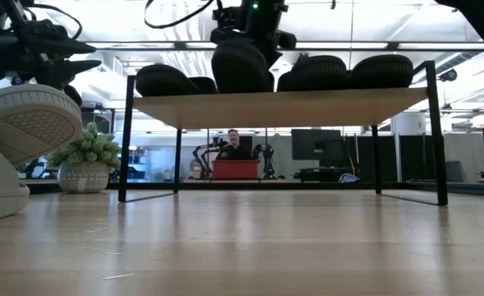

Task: Pick and place slides into the shelf
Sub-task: Put the black slipper on the shelf

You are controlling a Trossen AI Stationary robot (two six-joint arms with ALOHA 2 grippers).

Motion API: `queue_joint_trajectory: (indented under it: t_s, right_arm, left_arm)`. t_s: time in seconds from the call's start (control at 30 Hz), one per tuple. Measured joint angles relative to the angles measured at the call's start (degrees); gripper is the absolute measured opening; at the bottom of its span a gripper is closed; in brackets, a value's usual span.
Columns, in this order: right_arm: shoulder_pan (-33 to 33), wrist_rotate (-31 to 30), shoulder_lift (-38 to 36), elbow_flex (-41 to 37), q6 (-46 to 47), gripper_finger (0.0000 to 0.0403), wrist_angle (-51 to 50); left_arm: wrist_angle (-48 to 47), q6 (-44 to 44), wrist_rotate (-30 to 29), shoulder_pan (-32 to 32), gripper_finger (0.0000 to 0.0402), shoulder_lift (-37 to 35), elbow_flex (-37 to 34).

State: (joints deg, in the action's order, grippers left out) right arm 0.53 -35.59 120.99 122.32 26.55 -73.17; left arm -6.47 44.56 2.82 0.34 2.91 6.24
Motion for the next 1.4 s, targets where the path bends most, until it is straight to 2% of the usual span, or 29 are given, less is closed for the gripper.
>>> queue_joint_trajectory:
  t_s: [0.23,0.43,0.73,1.0,1.17,1.4]
  right_arm:
    - [0.99,0.06,0.02,-0.79,-0.27,0.0145,1.87]
    - [0.99,7.44,0.02,-0.81,-3.80,0.0153,1.92]
    - [1.03,5.39,-0.07,-0.85,-3.91,0.0146,3.01]
    - [1.63,6.39,-0.07,-0.88,-4.10,0.0158,4.39]
    - [1.69,11.45,-0.07,-0.88,-3.61,0.0186,4.35]
    - [1.20,10.11,-0.43,-0.11,-4.50,0.0234,2.87]
  left_arm:
    - [-0.01,0.00,0.01,0.00,0.0066,0.00,0.00]
    - [0.01,0.01,-0.01,0.00,0.0066,0.00,0.00]
    - [0.01,0.00,0.01,0.00,0.0066,0.00,0.00]
    - [0.01,0.02,-0.01,0.00,0.0066,-0.02,0.00]
    - [0.01,0.00,-0.01,0.01,0.0066,0.01,0.00]
    - [0.01,0.00,0.01,0.00,0.0066,0.00,0.00]
